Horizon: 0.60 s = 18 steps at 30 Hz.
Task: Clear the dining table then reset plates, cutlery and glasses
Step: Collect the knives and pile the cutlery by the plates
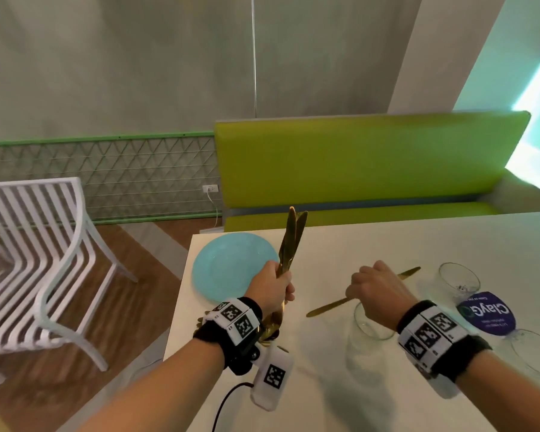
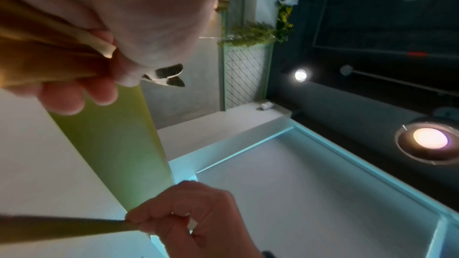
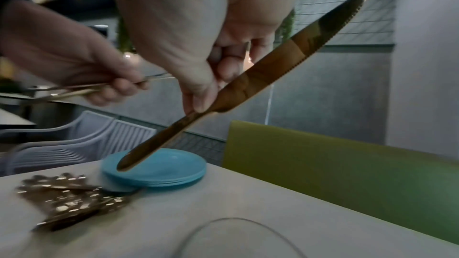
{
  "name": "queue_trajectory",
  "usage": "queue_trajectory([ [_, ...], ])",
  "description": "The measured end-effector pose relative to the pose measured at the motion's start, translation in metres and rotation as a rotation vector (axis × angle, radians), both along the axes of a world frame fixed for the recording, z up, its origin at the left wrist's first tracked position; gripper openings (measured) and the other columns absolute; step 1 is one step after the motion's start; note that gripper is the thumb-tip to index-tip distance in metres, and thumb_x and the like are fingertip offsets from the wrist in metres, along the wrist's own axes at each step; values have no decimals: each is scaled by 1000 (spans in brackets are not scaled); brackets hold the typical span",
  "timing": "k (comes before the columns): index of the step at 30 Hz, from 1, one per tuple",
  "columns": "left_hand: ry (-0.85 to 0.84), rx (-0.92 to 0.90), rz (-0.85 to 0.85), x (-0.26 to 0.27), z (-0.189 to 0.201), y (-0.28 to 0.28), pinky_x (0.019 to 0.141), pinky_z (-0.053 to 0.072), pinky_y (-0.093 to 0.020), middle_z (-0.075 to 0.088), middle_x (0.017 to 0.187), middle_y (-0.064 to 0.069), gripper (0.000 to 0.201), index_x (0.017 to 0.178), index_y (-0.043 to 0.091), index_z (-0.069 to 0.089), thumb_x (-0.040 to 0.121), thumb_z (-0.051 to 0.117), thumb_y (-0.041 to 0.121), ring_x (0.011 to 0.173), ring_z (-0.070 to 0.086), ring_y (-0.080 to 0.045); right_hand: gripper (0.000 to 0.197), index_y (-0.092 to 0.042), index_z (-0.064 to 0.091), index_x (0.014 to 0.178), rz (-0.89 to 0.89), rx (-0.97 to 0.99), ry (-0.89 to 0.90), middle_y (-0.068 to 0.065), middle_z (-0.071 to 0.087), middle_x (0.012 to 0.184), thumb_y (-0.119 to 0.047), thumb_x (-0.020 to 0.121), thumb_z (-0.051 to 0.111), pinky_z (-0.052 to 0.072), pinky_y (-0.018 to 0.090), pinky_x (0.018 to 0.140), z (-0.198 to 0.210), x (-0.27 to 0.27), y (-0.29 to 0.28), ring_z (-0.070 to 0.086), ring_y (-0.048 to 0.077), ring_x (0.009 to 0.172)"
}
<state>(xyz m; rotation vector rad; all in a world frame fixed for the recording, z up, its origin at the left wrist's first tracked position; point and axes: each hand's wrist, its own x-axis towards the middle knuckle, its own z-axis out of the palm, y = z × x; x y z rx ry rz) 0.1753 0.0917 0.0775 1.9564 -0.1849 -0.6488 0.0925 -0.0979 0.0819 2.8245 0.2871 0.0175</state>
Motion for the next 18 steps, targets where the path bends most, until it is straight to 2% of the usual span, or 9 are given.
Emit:
queue_trajectory([
  [2, -28, 62, -98, -3, 2, 4, 62, 43, -18, 59, 77, 2, 21, 117, 11, 43, 101, 35, 22, 69, 53, -8, 23, -29, 74, 75, 57, 36, 110, -10, 66, 68, -13, 59, 80, 44, 29, 63, 2, -3, 30, 61, 13, 67],
  [3, -21, 90, -142, -6, 1, 6, 63, 43, -19, 60, 79, 1, 20, 115, 12, 43, 100, 35, 22, 70, 53, -8, 22, -26, 72, 92, 54, 78, 141, -7, 68, 85, -12, 76, 67, 41, 31, 75, 0, -4, 41, 60, 16, 82],
  [4, -6, 113, -179, -9, -2, 8, 65, 44, -20, 61, 79, 1, 17, 112, 12, 44, 100, 36, 22, 69, 53, -8, 27, -24, 68, 104, 55, 93, 163, -4, 67, 97, -10, 85, 55, 37, 32, 82, -3, -3, 49, 57, 19, 94],
  [5, 8, 129, -211, -12, -6, 10, 66, 44, -21, 61, 77, 2, 14, 107, 12, 44, 99, 37, 21, 68, 54, -8, 30, -22, 66, 109, 67, 121, 160, -2, 65, 103, -9, 88, 49, 35, 33, 85, -4, -2, 57, 55, 21, 100],
  [8, 55, 168, -301, -22, -17, 21, 61, 47, -22, 61, 75, 3, 12, 100, 10, 45, 98, 39, 21, 61, 56, -6, 32, -23, 65, 109, 81, 144, 165, -1, 65, 106, -7, 87, 49, 32, 33, 87, -6, 2, 77, 52, 21, 104],
  [11, 164, 140, -349, -28, -29, 35, 66, 50, -25, 63, 90, -3, 18, 106, 10, 44, 99, 39, 26, 70, 63, -11, 31, -27, 64, 112, 74, 168, 215, -6, 64, 110, -11, 89, 49, 32, 32, 90, -9, 1, 91, 48, 18, 108],
  [13, 201, 141, -376, -30, -35, 44, 68, 49, -26, 63, 91, -2, 23, 114, 8, 44, 100, 37, 25, 71, 62, -10, 30, -30, 63, 112, 51, 196, 229, -9, 64, 112, -15, 91, 48, 32, 33, 93, -16, 1, 96, 49, 16, 109],
  [16, 165, 167, -395, -33, -45, 55, 68, 47, -24, 60, 81, 4, 14, 109, 12, 43, 100, 36, 22, 67, 56, -7, 26, -33, 63, 111, -25, 277, 218, -12, 65, 112, -24, 93, 46, 30, 31, 95, -24, 1, 104, 50, 14, 109],
  [18, 99, 226, -426, -37, -51, 61, 62, 44, -20, 59, 82, 3, 11, 108, 13, 41, 99, 38, 18, 62, 51, -7, 26, -32, 64, 109, -53, 324, 182, -12, 67, 109, -27, 93, 44, 29, 29, 95, -26, 1, 112, 51, 13, 108],
])
